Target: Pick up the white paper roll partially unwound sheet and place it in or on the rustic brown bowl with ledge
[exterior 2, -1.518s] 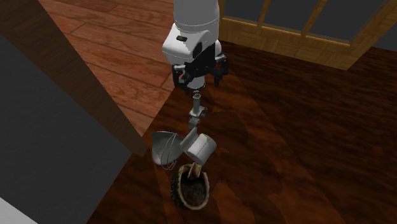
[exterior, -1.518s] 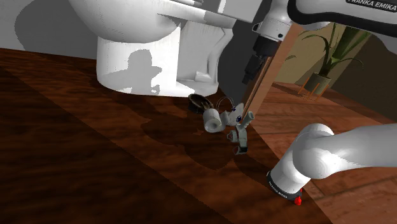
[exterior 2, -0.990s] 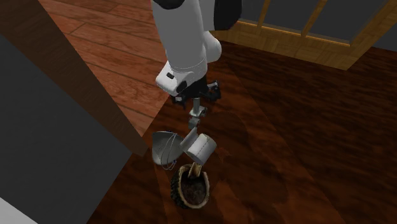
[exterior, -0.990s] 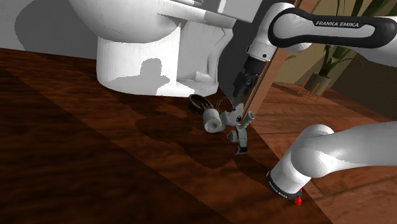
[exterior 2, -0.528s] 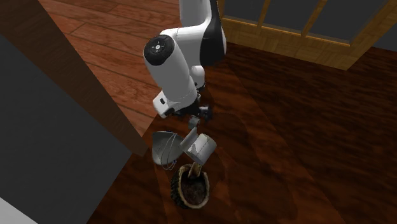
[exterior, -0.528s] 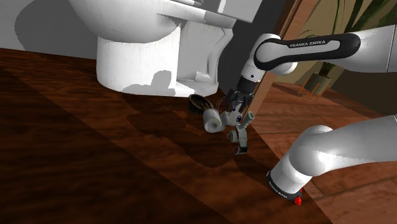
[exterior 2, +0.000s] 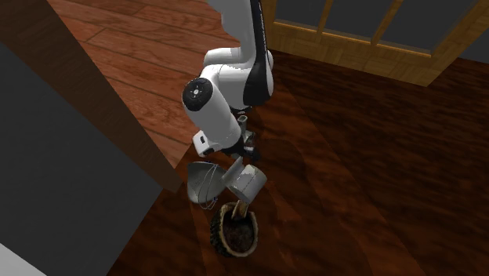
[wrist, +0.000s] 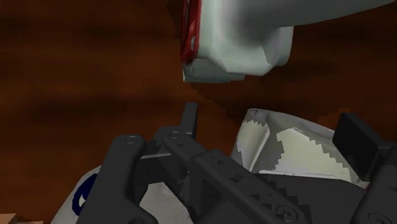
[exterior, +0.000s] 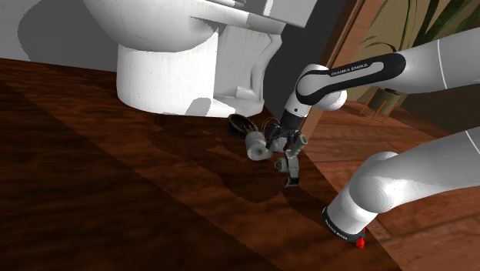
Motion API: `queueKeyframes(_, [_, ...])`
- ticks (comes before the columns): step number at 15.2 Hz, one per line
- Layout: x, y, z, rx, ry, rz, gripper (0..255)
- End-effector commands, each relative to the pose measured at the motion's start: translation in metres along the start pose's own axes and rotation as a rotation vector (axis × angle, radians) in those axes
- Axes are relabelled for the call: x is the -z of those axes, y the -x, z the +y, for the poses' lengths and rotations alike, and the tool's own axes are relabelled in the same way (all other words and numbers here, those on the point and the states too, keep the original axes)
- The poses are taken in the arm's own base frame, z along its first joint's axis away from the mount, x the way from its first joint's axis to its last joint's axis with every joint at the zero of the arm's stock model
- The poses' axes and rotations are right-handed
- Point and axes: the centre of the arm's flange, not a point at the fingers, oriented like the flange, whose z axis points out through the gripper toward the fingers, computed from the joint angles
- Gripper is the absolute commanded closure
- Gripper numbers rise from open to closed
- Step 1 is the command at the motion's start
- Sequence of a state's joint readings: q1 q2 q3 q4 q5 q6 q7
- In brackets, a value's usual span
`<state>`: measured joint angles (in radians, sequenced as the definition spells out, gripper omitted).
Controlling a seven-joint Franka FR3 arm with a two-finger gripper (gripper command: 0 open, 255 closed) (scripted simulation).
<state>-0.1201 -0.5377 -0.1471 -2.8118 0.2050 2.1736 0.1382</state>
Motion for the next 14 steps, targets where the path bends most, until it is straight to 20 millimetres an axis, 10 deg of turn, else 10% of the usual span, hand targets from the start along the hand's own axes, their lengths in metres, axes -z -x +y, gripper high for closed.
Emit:
queueKeyframes(1, [-0.0111, 0.0001, 0.0003, -0.001, 0.0, 0.001, 0])
queueKeyframes(10, [-0.0194, 0.0001, 0.0003, -0.001, 0.0, 0.001, 0])
queueKeyframes(11, [-0.0194, 0.0001, 0.0003, -0.001, 0.0, 0.001, 255])
queueKeyframes(14, [-0.0194, 0.0001, 0.0003, -0.001, 0.0, 0.001, 255])
